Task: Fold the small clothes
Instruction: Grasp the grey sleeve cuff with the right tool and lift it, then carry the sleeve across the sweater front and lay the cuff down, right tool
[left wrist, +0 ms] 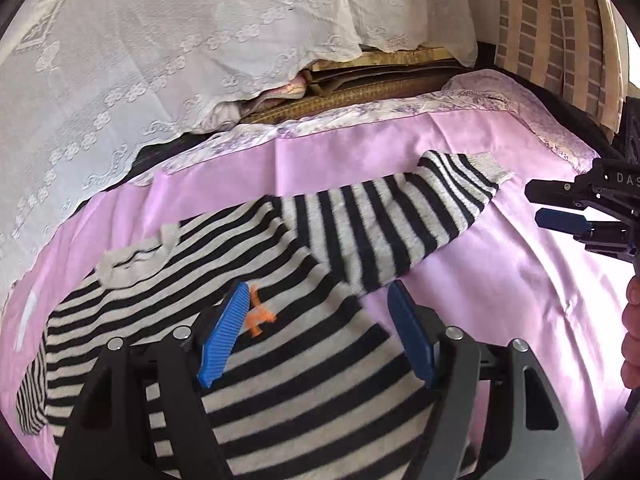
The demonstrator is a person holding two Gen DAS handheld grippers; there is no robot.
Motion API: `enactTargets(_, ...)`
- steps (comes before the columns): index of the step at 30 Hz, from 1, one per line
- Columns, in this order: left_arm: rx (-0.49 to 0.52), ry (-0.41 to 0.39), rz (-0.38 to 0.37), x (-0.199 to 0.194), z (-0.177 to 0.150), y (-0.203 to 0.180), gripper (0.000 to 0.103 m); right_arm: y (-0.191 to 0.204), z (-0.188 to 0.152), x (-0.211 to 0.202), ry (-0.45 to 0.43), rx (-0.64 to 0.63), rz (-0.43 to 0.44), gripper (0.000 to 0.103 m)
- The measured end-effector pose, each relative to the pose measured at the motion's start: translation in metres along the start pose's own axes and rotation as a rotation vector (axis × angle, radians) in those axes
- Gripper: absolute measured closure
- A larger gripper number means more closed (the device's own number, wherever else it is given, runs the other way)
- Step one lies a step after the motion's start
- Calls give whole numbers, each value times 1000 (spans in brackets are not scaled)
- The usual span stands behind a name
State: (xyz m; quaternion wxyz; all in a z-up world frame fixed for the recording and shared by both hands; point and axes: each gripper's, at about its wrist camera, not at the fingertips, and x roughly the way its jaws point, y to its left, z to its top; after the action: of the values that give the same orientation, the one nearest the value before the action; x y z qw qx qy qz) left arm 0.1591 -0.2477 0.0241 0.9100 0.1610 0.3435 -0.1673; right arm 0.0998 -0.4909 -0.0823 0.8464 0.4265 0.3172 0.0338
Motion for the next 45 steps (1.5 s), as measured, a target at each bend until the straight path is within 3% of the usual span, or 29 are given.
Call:
enactTargets(6,25,18,-33,59,18,-36,33,-47,36,24,-22,153,-16,54)
enactTargets(10,5,98,-58,91,12,-39,33,-64,51,44,-28,217,-29,54)
enactTargets(13,-18,106,-83,94,11,-35,32,-71,58,57,-34,251,-44,56)
enactTargets(17,9,111,-61,97,10,-42,33,-60,66,71,-76,214,-85,56)
enactTargets(18,13,111,-60,97,10,-43,35,-56,67,73,-88,189,-102,60)
enactTargets(19,12,110,-65,97,10,-42,36,-53,68,75,-99,159,-123,76)
enactTargets(21,-1,106,-86,96,11,-39,43,-48,66,79,-115,91,-170,96)
enactTargets(24,-41,75,-147,90,11,-32,62,-48,65,72,-142,88,-125,96)
enactTargets(28,-154,12,-275,79,12,-10,62,-26,61,43,-229,10,-98,96)
enactTargets(31,-211,-18,-344,73,13,-1,54,-6,59,21,-295,-57,-87,96)
enactTargets(33,-215,-37,-370,68,13,-1,34,2,59,13,-319,-83,-87,96)
enactTargets(35,-197,-56,-390,62,14,-5,33,9,58,11,-326,-122,-112,96)
enactTargets(38,-192,-65,-478,54,18,-9,27,9,58,15,-314,-132,-141,96)
enactTargets(40,-229,-39,-453,59,30,-8,23,10,58,18,-286,-142,-119,96)
enactTargets(42,-290,38,-403,76,47,-4,23,17,54,18,-284,-167,-94,96)
enactTargets(45,-389,129,-399,106,63,3,24,34,47,15,-283,-226,-62,96)
